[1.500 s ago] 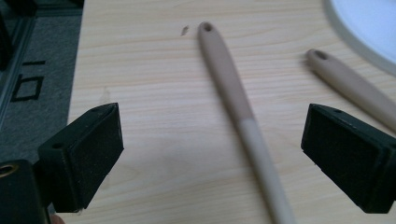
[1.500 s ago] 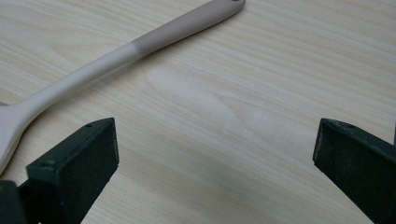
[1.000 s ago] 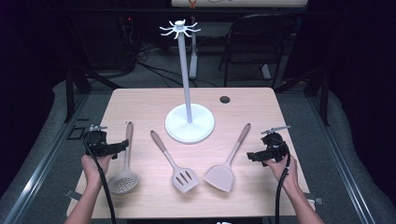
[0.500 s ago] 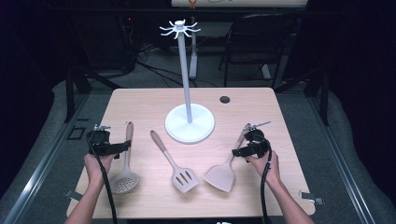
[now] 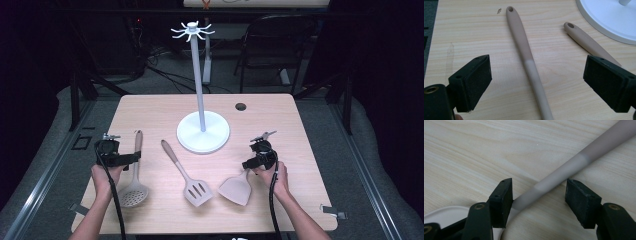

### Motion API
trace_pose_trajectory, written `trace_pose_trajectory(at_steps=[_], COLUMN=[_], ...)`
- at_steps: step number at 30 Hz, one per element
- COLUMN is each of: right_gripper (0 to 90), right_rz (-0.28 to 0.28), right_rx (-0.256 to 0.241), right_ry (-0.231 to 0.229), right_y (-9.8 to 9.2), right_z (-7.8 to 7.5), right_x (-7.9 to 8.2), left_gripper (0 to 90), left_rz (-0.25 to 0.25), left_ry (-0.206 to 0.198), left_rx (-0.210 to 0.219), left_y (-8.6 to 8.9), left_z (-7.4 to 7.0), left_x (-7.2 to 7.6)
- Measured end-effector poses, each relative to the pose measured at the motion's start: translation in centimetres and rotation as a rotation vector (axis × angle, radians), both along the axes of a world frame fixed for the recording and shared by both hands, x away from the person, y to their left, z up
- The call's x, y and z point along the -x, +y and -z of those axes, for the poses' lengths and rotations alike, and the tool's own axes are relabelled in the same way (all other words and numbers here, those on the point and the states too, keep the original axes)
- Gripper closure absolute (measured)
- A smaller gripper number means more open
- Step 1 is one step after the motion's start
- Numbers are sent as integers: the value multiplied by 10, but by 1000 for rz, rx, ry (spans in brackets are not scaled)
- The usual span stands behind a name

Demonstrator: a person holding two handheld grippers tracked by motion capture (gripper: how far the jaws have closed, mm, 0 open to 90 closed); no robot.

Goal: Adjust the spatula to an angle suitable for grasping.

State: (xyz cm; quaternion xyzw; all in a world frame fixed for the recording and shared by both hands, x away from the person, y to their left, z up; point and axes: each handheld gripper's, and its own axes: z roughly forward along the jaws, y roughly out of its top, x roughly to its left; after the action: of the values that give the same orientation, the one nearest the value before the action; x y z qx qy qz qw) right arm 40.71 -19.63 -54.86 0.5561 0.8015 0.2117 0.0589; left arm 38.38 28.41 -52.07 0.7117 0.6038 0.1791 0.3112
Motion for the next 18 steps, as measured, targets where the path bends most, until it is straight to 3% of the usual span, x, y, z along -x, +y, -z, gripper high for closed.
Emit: trace_pose_trajectory(at_steps=[3,4,5,6,10,18], right_gripper=[399,402,405,408,421,480], right_rz=[3,9,5,8,13,-27], right_rx=[-7,-32,-5,-36,-62,-64], right_ry=[-1,-9,-1,-3,-5,26], right_y=[0,1,0,0,-2,-2], right_z=[1,3,1,3,4,2], right_x=[0,0,0,0,0,-2], left_gripper=[81,82,82,82,84,87], left_rz=[4,6,6,4,2,-6], left_ry=[3,3,1,0,-3,-1], left_rx=[-6,-10,-13,-13,-10,-7], left_y=[-1,-2,-2,-2,1,4], left_z=[0,0,-1,-1,-2,-2], left_x=[0,0,0,1,3,4])
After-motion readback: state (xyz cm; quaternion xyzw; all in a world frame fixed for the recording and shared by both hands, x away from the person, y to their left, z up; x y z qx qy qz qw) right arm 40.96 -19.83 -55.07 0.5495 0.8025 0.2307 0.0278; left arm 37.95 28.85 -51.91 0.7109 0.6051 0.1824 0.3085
